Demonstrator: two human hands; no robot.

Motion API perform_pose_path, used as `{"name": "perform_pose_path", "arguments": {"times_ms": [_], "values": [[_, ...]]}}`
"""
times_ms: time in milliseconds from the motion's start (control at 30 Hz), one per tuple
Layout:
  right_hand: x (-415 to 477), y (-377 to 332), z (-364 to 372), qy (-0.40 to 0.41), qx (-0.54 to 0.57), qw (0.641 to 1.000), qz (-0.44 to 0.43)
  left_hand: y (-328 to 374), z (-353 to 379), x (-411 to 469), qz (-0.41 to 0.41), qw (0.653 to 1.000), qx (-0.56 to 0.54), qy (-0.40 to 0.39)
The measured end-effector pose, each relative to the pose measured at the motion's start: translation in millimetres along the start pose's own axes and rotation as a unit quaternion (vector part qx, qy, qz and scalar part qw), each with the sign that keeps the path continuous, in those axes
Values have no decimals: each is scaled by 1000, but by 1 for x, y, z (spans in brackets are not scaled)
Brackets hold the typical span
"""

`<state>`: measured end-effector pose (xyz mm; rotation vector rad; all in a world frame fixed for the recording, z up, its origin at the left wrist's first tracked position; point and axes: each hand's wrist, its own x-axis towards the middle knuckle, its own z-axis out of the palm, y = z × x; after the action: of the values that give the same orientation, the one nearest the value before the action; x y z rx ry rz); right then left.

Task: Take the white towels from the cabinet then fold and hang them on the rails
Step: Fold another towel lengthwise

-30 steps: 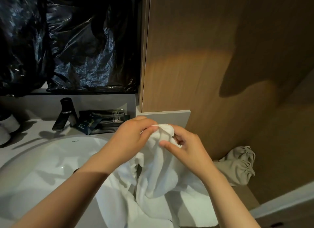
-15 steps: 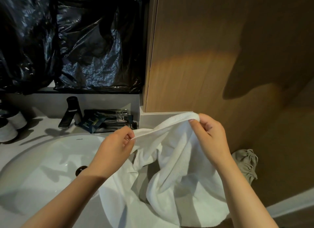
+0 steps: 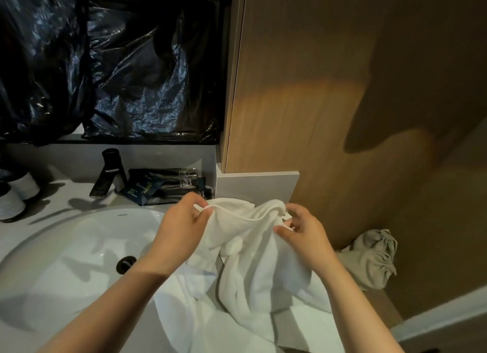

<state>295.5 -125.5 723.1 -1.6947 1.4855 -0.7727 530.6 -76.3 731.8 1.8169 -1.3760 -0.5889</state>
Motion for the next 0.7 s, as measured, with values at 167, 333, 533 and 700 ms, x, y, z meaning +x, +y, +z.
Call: {"name": "perform_pose_path", "arguments": {"times_ms": [167,333,533,700], "values": [[-10,21,8,21,39,999,9,-6,-3,-5,-58,987,-142,-49],[-15,24,16,30,80,996,-25,-16,-5,-12,-166,903,-379,-117],[-24,36,18,-5,76,997,-17,-18,-7,-16,-19,991,-110,71],[-33,43,16,-4,8,998,-69,-14,-7,-19,38,993,-68,88]]}}
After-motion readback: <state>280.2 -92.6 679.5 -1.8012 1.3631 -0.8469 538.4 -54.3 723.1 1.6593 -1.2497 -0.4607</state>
